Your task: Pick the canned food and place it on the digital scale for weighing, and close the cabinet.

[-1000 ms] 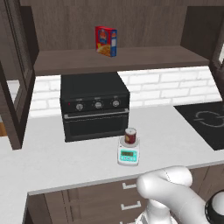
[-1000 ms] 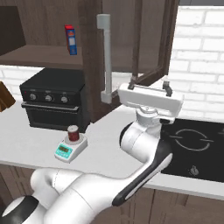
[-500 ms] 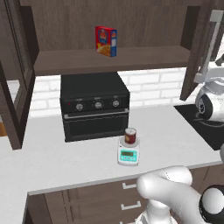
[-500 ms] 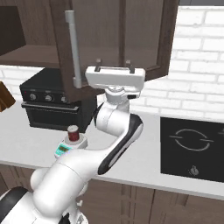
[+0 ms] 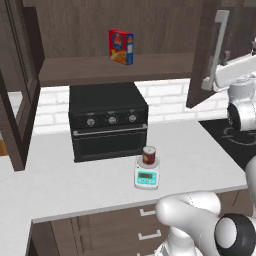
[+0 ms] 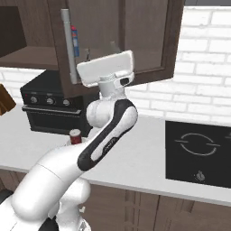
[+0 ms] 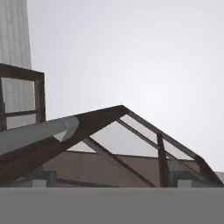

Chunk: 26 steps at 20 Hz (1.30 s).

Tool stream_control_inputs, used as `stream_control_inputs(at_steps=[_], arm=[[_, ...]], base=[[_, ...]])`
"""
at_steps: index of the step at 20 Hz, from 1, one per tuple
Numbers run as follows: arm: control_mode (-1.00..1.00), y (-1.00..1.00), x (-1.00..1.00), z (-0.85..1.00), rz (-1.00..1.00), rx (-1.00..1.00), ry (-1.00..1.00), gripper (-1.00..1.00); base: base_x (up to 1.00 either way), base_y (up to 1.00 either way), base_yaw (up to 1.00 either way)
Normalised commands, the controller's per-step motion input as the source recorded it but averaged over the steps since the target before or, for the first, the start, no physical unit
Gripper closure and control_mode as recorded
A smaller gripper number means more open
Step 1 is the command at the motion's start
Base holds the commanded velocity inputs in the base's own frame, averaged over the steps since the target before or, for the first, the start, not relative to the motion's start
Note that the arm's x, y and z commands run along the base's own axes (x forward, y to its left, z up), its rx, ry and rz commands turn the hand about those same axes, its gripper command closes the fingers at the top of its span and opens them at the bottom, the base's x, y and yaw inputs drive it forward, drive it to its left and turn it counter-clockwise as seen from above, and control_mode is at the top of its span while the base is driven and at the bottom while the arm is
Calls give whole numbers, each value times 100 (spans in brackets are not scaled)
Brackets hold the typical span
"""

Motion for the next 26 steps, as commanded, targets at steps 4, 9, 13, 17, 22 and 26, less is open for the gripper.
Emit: stream_control_inputs(at_steps=[4,9,13,17,22,26], arm=[[-100,80,91,-3,-1,-25,76,-100],[-100,29,100,-43,1,-8,49,-100],[-100,1,96,-50,5,0,14,-100],[-100,32,98,-66,3,0,8,-100],[-100,49,100,-65,0,0,6,-100],[-100,36,100,-47,0,0,8,-100]], base=[[0,0,0],[0,0,0],[0,0,0],[0,0,0],[0,0,0],[0,0,0]])
